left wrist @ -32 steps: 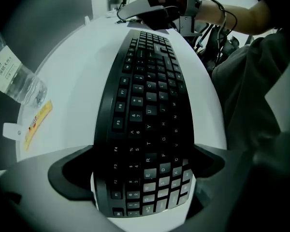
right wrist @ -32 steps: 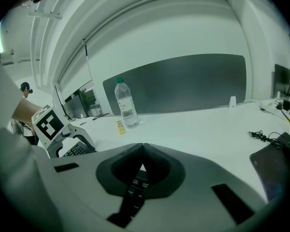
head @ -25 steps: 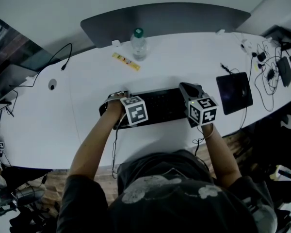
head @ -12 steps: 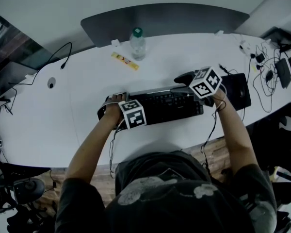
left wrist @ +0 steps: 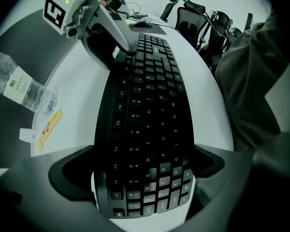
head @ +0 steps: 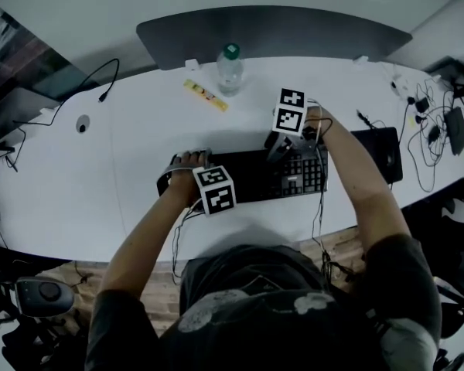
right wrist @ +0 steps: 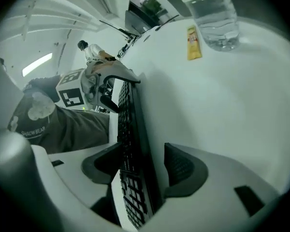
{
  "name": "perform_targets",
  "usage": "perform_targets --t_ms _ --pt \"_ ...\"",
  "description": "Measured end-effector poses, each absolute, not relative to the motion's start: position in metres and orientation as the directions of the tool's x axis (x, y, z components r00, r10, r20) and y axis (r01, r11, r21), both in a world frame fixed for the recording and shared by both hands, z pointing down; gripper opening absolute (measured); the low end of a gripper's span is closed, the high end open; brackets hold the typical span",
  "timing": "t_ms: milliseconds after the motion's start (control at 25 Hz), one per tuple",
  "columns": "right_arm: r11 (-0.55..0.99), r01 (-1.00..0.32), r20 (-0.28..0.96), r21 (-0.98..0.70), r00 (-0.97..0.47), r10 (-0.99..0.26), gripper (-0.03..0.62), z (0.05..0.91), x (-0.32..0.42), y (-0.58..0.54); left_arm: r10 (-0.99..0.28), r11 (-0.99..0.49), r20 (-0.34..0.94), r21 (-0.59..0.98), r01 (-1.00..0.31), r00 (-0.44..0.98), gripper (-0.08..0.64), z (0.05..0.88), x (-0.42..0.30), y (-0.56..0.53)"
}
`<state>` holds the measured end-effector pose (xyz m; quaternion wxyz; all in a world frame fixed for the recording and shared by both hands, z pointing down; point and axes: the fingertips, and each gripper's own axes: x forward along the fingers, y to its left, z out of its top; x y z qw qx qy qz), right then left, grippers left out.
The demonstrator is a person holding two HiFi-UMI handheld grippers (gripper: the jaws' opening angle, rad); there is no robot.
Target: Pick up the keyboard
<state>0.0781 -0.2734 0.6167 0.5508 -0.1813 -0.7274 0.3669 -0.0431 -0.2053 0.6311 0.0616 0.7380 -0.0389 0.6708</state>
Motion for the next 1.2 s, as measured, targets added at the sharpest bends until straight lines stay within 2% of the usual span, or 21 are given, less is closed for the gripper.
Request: perform_targets --t_ms 200,320,560,680,840,1200 --pt "0.531 -0.099 0.54 -0.841 -0.16 0.826 0.262 0.613 0.08 -0.238 0.02 -0.993 0.996 0.03 -0.116 0.092 0.586 0.631 -0.041 -0.199" --pt "0.5 -0.076 0.505 -0.863 -0.066 0.861 0.19 0.619 0.082 -0.224 0.023 -0.995 0.996 0.031 -0.098 0.084 0.586 0.631 -0.041 -0.196" --pt "0.441 -0.067 0.442 -0.895 0.005 0.897 0.129 0.62 0.088 -0.196 0.006 -0.999 0.998 0.009 -0.044 0.069 0.586 0.63 -0.037 -0.188" --pt "0.459 -0.067 0.462 -0.886 -0.034 0.886 0.112 0.619 0.091 -0.185 -0.03 -0.999 0.997 -0.027 -0.032 0.075 0.587 0.629 -0.036 -0.185" --pt "0.503 -0.056 0.505 -0.863 -0.156 0.849 0.095 0.608 0.09 -0.18 -0.125 -0.992 0.987 -0.125 -0.008 0.105 0.586 0.62 -0.035 -0.185" --pt "0.485 -0.082 0.472 -0.871 -0.416 0.778 0.072 0.582 0.089 -0.164 -0.322 -0.947 0.941 -0.322 -0.02 0.102 0.586 0.603 -0.031 -0.18"
